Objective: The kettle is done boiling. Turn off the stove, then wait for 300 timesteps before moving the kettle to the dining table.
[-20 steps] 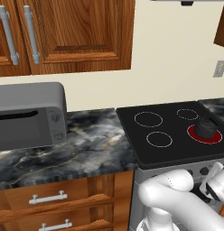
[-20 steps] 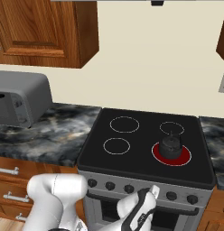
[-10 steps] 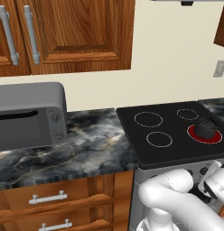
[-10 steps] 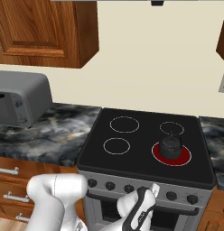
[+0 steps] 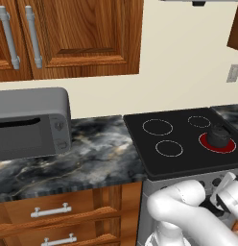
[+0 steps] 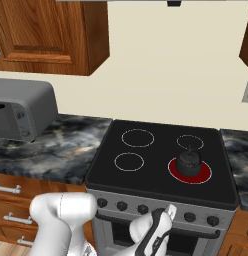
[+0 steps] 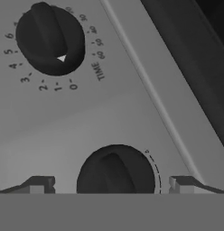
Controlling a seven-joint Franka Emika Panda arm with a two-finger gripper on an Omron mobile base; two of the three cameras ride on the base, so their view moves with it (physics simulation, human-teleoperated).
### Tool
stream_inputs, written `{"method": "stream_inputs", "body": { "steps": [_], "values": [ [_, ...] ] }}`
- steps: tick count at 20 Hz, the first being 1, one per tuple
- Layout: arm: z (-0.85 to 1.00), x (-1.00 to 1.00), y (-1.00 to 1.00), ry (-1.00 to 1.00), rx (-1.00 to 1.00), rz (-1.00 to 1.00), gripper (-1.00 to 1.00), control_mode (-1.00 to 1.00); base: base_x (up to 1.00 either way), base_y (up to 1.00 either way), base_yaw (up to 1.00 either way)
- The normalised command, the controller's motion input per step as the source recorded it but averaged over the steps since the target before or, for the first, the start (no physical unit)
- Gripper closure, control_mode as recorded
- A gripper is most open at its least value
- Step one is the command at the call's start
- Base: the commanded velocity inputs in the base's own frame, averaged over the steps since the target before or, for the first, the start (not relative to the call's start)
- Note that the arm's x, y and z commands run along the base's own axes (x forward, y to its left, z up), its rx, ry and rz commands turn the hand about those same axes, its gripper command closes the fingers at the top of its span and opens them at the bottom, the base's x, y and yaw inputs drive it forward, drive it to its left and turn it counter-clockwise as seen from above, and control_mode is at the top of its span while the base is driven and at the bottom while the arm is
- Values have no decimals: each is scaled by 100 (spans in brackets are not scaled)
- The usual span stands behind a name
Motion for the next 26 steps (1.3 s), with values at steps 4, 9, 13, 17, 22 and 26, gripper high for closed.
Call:
{"method": "stream_inputs", "body": {
  "steps": [4,9,13,17,22,26],
  "values": [
    [-7,0,0,-5,0,0,-100,-100,0,0,0],
    [-9,0,0,-7,0,-1,-100,-100,0,0,0],
    [-8,0,0,-5,0,0,-100,-100,0,0,0],
    [-3,5,0,-1,0,0,-100,-100,0,0,0],
    [0,16,0,0,0,0,-100,-100,0,0,0],
    [0,17,-1,1,0,0,-100,-100,0,0,0]
  ]
}}
